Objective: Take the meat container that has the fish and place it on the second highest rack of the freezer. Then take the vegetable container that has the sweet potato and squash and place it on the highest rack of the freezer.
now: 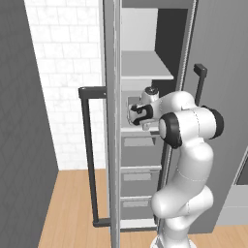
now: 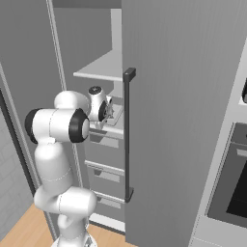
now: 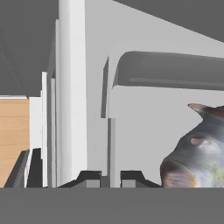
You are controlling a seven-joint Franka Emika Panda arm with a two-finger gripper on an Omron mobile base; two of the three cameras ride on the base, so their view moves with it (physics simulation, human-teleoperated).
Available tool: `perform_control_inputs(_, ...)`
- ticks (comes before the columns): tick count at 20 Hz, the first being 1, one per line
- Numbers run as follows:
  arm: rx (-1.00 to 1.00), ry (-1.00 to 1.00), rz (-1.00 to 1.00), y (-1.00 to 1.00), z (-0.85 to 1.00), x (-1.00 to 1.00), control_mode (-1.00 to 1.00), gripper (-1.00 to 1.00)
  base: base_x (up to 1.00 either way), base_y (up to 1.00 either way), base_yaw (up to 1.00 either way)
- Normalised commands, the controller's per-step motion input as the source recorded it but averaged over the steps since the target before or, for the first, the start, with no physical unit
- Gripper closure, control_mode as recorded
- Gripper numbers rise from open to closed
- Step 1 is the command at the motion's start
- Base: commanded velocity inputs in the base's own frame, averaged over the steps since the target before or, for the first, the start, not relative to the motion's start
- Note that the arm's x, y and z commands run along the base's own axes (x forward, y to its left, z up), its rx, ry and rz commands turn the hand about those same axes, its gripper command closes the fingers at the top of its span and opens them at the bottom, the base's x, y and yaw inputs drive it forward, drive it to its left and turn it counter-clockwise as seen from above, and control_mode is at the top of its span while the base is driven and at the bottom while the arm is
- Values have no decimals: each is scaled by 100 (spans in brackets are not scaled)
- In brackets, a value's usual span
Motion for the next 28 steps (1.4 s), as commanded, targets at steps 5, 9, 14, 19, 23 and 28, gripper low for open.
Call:
perform_control_inputs(5, 0, 0, 0, 0, 0, 0, -100, 100, 0, 0, 0)
perform_control_inputs(9, 0, 0, 0, 0, 0, 0, -100, 100, 0, 0, 0)
perform_control_inputs(14, 0, 0, 0, 0, 0, 0, -100, 100, 0, 0, 0)
perform_control_inputs(19, 0, 0, 0, -3, 0, 18, -100, 100, 0, 0, 0)
perform_control_inputs(23, 0, 0, 0, 0, 0, 0, -100, -100, 0, 0, 0)
perform_control_inputs(28, 0, 0, 0, 0, 0, 0, -100, -100, 0, 0, 0)
